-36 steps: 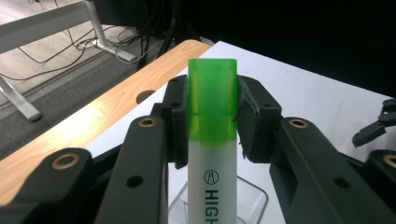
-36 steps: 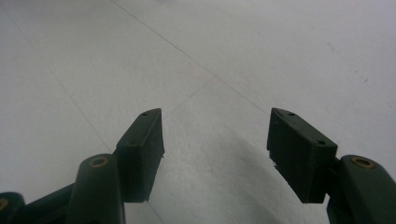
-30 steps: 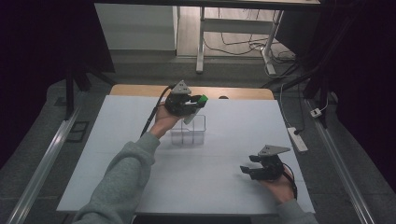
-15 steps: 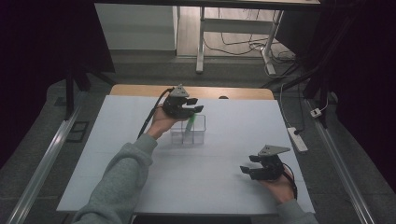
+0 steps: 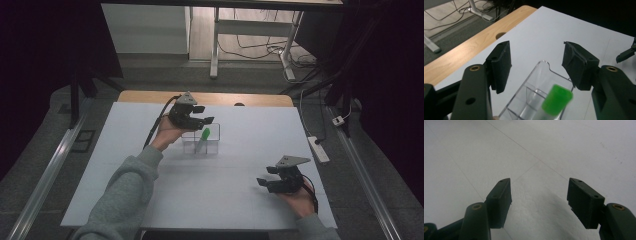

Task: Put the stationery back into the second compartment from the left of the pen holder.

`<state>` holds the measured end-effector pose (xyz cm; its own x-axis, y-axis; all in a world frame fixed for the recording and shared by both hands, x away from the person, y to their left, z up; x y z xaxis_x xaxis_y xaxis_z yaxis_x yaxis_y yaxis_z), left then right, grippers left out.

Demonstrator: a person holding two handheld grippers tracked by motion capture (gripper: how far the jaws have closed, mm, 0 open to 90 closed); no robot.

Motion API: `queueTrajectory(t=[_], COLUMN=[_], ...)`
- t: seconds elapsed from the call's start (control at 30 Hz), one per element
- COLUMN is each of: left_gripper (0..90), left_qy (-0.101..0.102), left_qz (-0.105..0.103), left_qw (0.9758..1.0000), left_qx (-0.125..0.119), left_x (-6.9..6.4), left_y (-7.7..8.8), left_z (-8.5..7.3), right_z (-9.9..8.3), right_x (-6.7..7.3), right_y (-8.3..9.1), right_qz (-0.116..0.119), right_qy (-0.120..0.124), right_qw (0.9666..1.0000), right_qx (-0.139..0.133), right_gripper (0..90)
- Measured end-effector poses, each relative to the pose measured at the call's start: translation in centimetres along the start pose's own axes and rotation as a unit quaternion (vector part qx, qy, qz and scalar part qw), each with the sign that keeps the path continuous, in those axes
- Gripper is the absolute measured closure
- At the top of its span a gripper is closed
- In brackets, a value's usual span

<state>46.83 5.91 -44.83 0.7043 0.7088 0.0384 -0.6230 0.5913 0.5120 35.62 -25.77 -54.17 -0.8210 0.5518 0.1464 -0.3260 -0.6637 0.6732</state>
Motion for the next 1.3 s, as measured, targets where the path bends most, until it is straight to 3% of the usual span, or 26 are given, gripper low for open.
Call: queueTrajectory(t=[0.5,1.0,1.3], left_gripper=[37.2,34.1,32.6], left_qy=[0.006,0.023,0.038], left_qz=[0.018,0.036,0.038], left_qw=[0.9996,0.9979,0.9965], left_qx=[0.022,0.049,0.064], left_x=[0.5,0.0,-0.7], left_y=[4.3,8.6,11.1], left_z=[-4.1,-9.7,-13.9], right_z=[0.1,0.1,-0.1], right_x=[0.0,-0.2,-0.4], right_y=[0.1,0.4,0.8], right_qz=[-0.002,-0.005,-0.009], right_qy=[0.001,0.0,-0.005], right_qw=[1.0,1.0,0.9999], right_qx=[-0.003,-0.007,-0.009], right_gripper=[36.4,36.4,36.4])
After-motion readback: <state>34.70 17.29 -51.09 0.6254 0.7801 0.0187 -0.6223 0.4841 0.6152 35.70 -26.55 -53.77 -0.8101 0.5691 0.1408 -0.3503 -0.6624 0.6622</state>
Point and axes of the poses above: each handheld gripper's, and its own axes: y roughly backward along the jaws, z roughly out of its top, x roughly to its left, the point moved 5 cm from there along -y, roughly forward along the jaws, and after that the axes turned 9 degrees about z, right-handed, at the moved point
